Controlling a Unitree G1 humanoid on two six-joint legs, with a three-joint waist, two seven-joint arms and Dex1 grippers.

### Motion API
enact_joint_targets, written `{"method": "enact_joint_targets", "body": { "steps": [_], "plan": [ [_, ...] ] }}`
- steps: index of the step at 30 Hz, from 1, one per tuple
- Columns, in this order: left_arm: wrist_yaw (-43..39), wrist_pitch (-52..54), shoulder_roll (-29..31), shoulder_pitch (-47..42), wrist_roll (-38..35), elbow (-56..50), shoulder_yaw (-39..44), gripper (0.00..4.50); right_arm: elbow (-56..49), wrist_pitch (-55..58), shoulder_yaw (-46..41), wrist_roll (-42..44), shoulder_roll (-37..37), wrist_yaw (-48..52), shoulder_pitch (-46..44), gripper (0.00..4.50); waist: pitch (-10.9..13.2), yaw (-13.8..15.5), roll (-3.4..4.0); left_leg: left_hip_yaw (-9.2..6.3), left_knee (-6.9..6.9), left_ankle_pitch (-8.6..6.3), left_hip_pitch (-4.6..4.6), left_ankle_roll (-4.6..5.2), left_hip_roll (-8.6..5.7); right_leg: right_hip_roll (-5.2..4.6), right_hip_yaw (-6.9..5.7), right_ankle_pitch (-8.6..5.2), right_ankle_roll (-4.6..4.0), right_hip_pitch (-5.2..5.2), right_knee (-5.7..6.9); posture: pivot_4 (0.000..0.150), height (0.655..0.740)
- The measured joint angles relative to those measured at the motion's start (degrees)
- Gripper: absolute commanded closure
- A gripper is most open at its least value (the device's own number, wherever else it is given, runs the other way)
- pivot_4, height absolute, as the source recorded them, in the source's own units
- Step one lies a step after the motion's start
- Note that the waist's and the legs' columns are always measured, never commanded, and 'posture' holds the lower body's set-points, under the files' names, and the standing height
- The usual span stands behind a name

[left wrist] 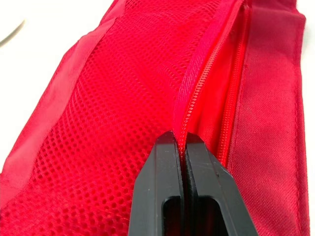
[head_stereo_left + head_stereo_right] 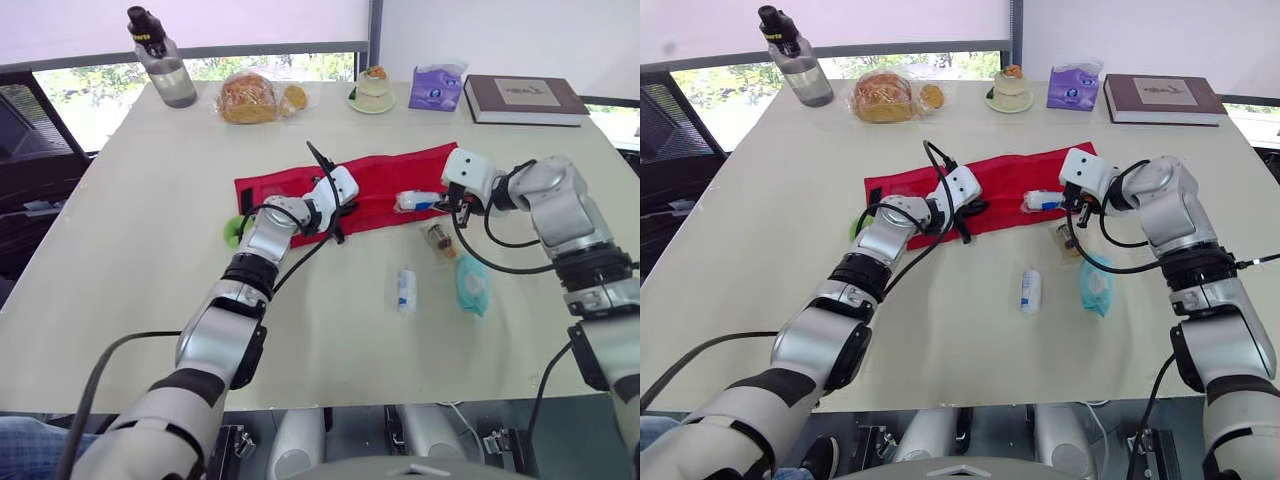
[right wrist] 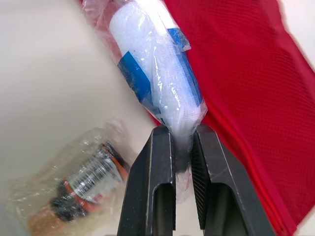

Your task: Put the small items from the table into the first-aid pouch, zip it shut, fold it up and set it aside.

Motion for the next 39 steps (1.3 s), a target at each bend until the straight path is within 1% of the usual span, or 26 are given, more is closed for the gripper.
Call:
{"method": "enact_joint_targets", "body": {
  "steps": [4,9,14,19,24,27,33,35,36,38,39],
  "plan": [
    [0.32,3.59,-1.99,1.0,-0.64,-3.7,-0.17,4.5,-9.05,7.95,1.45,-1.7,0.53,-3.33,4.44,4.49,0.0,-0.01,0.0,0.01,0.02,0.0,0.0,0.0,0.0,0.01,0.02,0.0,0.0,0.0,0.02,0.15,0.74],
    [0.57,6.85,-3.04,1.94,-1.04,-7.41,-0.67,4.5,-16.44,16.78,4.57,-4.9,1.0,-7.82,6.37,4.49,0.0,-0.19,0.0,-0.01,0.02,0.0,0.02,0.0,0.01,0.05,0.03,0.0,0.0,-0.01,0.03,0.15,0.74],
    [0.6,9.08,-3.67,2.29,-1.06,-10.48,-1.15,4.5,-16.97,21.61,7.95,-9.05,2.11,-13.71,6.7,4.49,0.0,-0.13,0.0,0.03,0.02,0.0,0.01,0.0,0.01,0.04,0.06,0.0,0.0,-0.01,0.01,0.15,0.74],
    [0.84,10.86,-4.45,3.24,-1.05,-13.88,-1.42,4.5,-17.05,28.26,9.35,-10.94,6.29,-17.95,5.94,4.49,0.0,-0.18,0.0,0.01,0.02,0.0,0.02,0.0,0.02,0.04,0.05,0.0,0.0,-0.01,0.02,0.15,0.74],
    [1.2,11.61,-5.42,4.54,-1.02,-15.53,-2.65,4.5,-17.56,35.27,9.89,-10.36,11.83,-19.9,4.04,4.49,0.0,-0.15,0.0,-0.01,0.02,0.0,0.01,0.0,0.02,0.05,0.03,0.0,0.0,-0.01,0.01,0.15,0.74],
    [1.47,11.6,-5.2,4.7,-1.0,-15.57,-2.91,4.5,-17.49,38.73,9.75,-9.41,13.76,-20.98,3.38,4.49,0.0,-0.16,0.0,0.0,0.02,0.0,0.01,0.0,0.01,0.04,0.04,0.0,0.0,-0.01,0.01,0.15,0.74],
    [1.82,11.56,-5.03,4.79,-0.99,-15.6,-2.83,4.5,-17.09,44.23,5.71,-5.29,18.6,-23.58,2.01,4.49,-0.01,-0.31,0.01,-0.01,0.01,0.0,0.02,0.0,0.03,0.06,0.04,0.0,0.0,-0.02,0.02,0.15,0.74],
    [1.82,11.49,-5.08,4.79,-1.02,-15.6,-2.83,4.5,-17.11,44.94,5.37,-3.67,19.12,-23.98,1.66,3.54,-0.01,-0.29,0.01,-0.02,0.0,0.0,0.02,0.0,0.03,0.06,0.03,0.0,0.0,-0.02,0.01,0.15,0.74],
    [1.81,11.47,-5.18,4.79,-1.05,-15.6,-2.84,4.5,-17.33,44.79,5.43,-2.76,18.98,-23.89,1.61,3.27,-0.01,-0.28,0.01,0.0,0.0,0.0,0.01,0.0,0.03,0.05,0.03,0.0,0.0,-0.02,0.01,0.15,0.74],
    [1.78,11.48,-5.55,4.86,-1.17,-15.42,-2.84,4.5,-18.71,43.99,5.79,-1.1,18.59,-23.5,1.57,2.13,-0.01,-0.28,0.01,0.0,0.0,0.0,0.0,0.0,0.02,0.05,0.03,0.0,0.0,-0.02,-0.01,0.15,0.74],
    [1.77,11.48,-5.56,4.85,-1.24,-15.35,-2.85,4.5,-19.36,43.77,5.85,-0.36,18.15,-23.36,1.55,1.73,-0.01,-0.2,0.01,-0.01,0.0,0.0,0.0,0.0,0.02,0.05,0.03,0.0,0.0,-0.02,-0.01,0.15,0.74]
  ]
}}
